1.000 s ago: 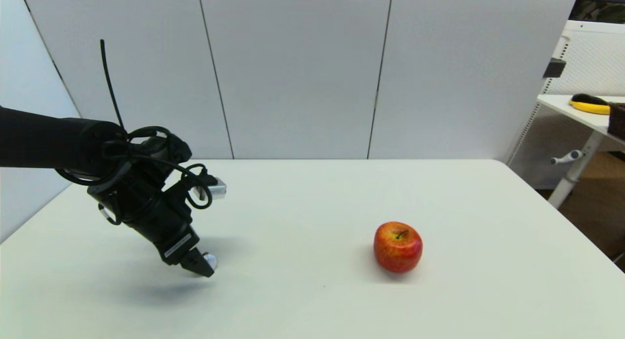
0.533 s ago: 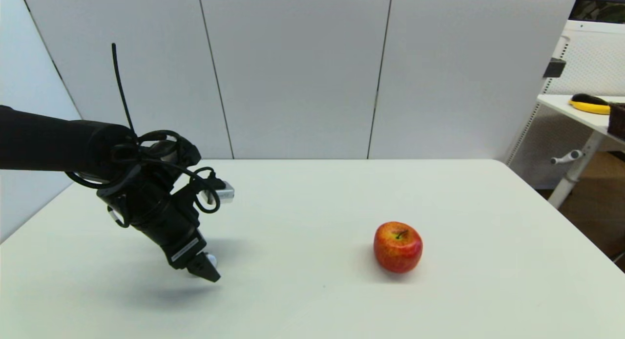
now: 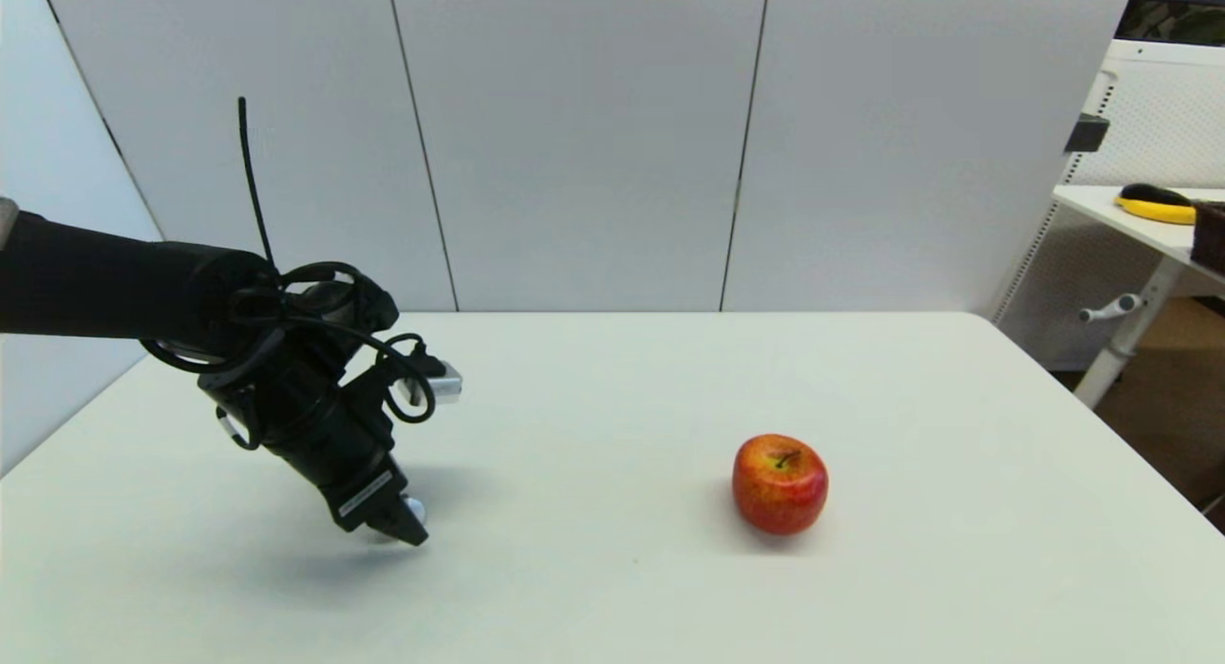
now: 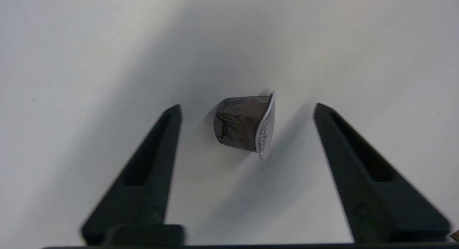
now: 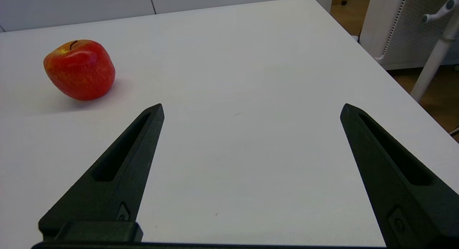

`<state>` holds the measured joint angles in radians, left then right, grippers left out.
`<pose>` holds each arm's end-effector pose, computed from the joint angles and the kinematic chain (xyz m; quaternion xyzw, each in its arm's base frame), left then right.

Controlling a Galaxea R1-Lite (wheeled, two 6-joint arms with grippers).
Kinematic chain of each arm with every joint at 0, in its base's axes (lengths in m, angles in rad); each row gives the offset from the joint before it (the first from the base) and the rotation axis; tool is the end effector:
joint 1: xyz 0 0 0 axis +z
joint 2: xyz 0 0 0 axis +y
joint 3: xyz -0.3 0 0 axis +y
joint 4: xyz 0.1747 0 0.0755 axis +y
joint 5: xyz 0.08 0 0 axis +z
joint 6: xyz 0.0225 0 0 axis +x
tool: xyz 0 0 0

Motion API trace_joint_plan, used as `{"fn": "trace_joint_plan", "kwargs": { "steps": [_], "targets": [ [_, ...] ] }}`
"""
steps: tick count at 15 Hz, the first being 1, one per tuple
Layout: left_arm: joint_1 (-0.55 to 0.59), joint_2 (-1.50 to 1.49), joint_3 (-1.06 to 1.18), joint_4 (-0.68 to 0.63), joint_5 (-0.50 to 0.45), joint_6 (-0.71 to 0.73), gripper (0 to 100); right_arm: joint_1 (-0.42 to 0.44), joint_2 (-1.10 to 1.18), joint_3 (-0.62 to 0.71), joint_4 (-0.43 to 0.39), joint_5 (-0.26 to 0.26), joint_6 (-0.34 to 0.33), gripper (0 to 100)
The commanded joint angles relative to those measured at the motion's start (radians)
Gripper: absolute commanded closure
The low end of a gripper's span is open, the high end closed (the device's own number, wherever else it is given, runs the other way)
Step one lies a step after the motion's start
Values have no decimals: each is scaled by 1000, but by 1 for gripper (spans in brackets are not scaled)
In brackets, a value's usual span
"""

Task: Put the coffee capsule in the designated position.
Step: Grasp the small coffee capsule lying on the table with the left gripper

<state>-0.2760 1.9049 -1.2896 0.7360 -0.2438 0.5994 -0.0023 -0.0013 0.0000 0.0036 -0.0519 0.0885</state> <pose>0.2937 -0.0888 0.1448 0.2323 0.5382 -0.3762 0.7175 -0.0229 -0.0011 0.0751 0.0442 -0.0001 -0.0271 0.9987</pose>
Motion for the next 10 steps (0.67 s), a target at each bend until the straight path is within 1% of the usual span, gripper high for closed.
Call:
{"fn": "trace_joint_plan", "kwargs": {
  "steps": [1, 8, 10],
  "targets": [
    [0, 3, -2, 5, 0, 3, 100, 1, 1, 0, -1, 0, 0, 0],
    [-3, -13, -11, 5, -2, 2, 100, 1, 1, 0, -1, 0, 0, 0],
    [-6, -33, -86, 3, -5, -1, 100, 1, 1, 0, -1, 0, 0, 0]
  ]
}}
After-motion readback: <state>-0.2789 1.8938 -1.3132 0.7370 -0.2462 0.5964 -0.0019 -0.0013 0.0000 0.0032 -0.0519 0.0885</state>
